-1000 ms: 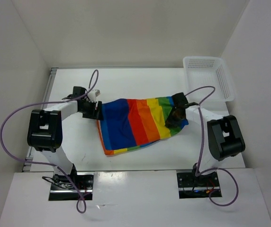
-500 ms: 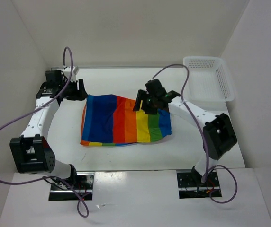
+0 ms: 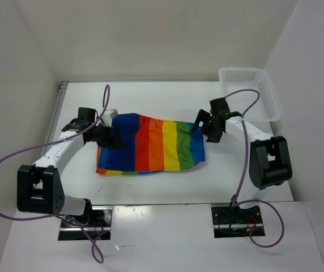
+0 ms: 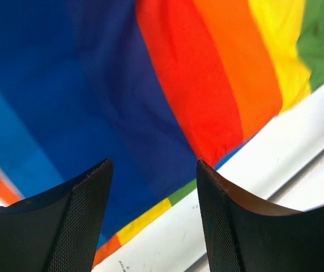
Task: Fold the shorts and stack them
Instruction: Fold the shorts
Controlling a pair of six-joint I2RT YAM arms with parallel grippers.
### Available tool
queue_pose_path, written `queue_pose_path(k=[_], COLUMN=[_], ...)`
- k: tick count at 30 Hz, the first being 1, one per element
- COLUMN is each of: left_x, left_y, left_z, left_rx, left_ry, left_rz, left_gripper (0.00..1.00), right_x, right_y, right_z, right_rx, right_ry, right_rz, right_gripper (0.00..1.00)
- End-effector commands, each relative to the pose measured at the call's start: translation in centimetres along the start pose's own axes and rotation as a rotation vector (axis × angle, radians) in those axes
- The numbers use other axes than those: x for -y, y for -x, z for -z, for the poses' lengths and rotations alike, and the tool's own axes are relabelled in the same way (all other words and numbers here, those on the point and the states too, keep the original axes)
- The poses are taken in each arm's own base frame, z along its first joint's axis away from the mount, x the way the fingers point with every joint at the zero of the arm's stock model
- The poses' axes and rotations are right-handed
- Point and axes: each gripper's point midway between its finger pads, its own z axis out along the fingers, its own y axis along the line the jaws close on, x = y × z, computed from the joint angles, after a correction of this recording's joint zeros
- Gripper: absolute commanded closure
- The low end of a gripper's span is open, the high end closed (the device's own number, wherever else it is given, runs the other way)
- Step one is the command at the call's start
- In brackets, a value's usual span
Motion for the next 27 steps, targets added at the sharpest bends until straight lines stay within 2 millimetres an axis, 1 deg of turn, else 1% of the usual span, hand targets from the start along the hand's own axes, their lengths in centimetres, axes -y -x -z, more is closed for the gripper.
queue_pose_path(k=[1, 2, 3, 4, 5, 6, 7, 9, 10, 11, 12, 13, 14, 15, 16, 17, 18, 19, 20, 21, 22, 23, 24, 25, 26, 27], left_x=[0.1, -0.3, -0.7, -0.9, -1.1, -1.3, -1.5, -1.8, -1.9, -2.1, -2.1, -2.6, -2.6, -2.9, -3.0, -3.1, -3.4, -3.8, -3.8, -4.3, -4.5, -4.7, -4.6, -4.7, -4.6, -4.2], left_y=[-1.7, -1.6, -1.4, -1.5, -1.9, -1.8, -2.3, -1.9, -2.1, -2.0, -2.0, -2.0, -1.5, -1.8, -1.7, -1.5, -1.7, -1.9, -1.9, -2.1, -2.3, -2.3, -2.5, -1.9, -1.2, 0.1], left_z=[-1.6, -1.9, -1.9, -2.3, -2.6, -2.8, -3.3, -3.5, -3.7, -3.9, -3.9, -4.1, -4.0, -4.2, -4.4, -4.4, -4.6, -4.7, -4.7, -4.8, -4.6, -4.6, -4.5, -4.0, -3.7, -3.0], left_rx=[-0.034, -0.036, -0.027, -0.027, -0.041, -0.041, -0.062, -0.063, -0.070, -0.074, -0.074, -0.077, -0.068, -0.079, -0.080, -0.073, -0.081, -0.087, -0.088, -0.095, -0.099, -0.100, -0.108, -0.094, -0.074, -0.046], left_ry=[-0.054, -0.041, -0.019, -0.018, -0.019, -0.019, -0.021, -0.012, -0.012, -0.012, -0.012, 0.012, 0.013, 0.024, 0.024, 0.025, 0.035, 0.040, 0.040, 0.045, 0.049, 0.058, 0.057, 0.063, 0.065, 0.068], left_rz=[0.016, 0.016, 0.009, 0.009, 0.018, 0.018, 0.031, 0.031, 0.036, 0.039, 0.039, 0.038, 0.032, 0.038, 0.039, 0.034, 0.038, 0.052, 0.053, 0.067, 0.079, 0.079, 0.084, 0.084, 0.072, 0.055], left_gripper=[0.32, 0.32, 0.32, 0.32, 0.32, 0.32, 0.32, 0.32, 0.32, 0.32, 0.32, 0.32, 0.32, 0.32, 0.32, 0.32, 0.32, 0.32, 0.32, 0.32, 0.32, 0.32, 0.32, 0.32, 0.32, 0.32], right_x=[0.2, 0.9, 0.9, 0.7, 1.2, 1.2, 1.4, 1.3, 1.2, 0.4, 0.3, -0.3, -0.8, -1.1, -1.0, -1.0, -1.2, -0.9, -0.7, -0.8, -0.5, -0.2, 0.1, 0.4, 0.6, 0.9], right_y=[-1.4, -2.1, -2.2, -2.0, -2.4, -2.7, -3.2, -3.3, -4.1, -4.4, -4.9, -5.3, -5.9, -5.3, -4.9, -4.4, -3.5, -3.2, -2.1, -1.3, -1.0, 0.1, 0.4, 0.4, 0.8, 0.8], right_z=[-2.5, -3.4, -3.8, -3.9, -4.5, -4.9, -5.3, -6.0, -6.2, -6.2, -6.2, -6.3, -6.3, -5.8, -5.7, -5.5, -5.1, -4.4, -4.0, -3.4, -2.4, -1.8, -1.4, -0.6, -0.2, 0.2], right_rx=[-0.078, -0.101, -0.104, -0.095, -0.107, -0.121, -0.135, -0.137, -0.166, -0.173, -0.185, -0.189, -0.199, -0.174, -0.152, -0.129, -0.097, -0.080, -0.035, -0.005, 0.008, 0.047, 0.057, 0.055, 0.072, 0.072], right_ry=[0.036, 0.020, 0.029, 0.035, 0.027, 0.034, 0.035, 0.051, 0.074, 0.104, 0.122, 0.146, 0.151, 0.152, 0.142, 0.132, 0.120, 0.096, 0.062, 0.048, 0.019, -0.017, -0.040, -0.063, -0.081, -0.100], right_rz=[0.041, 0.046, 0.046, 0.048, 0.056, 0.054, 0.052, 0.053, 0.049, 0.051, 0.050, 0.064, 0.069, 0.062, 0.065, 0.057, 0.061, 0.061, 0.063, 0.065, 0.063, 0.076, 0.075, 0.083, 0.092, 0.092], right_gripper=[0.02, 0.04, 0.04, 0.08, 0.11, 0.14, 0.18, 0.22, 0.24, 0.30, 0.33, 0.38, 0.49, 0.57, 0.65, 0.81, 0.89, 0.96, 1.00, 1.00, 1.00, 1.00, 1.00, 1.00, 1.00, 1.00])
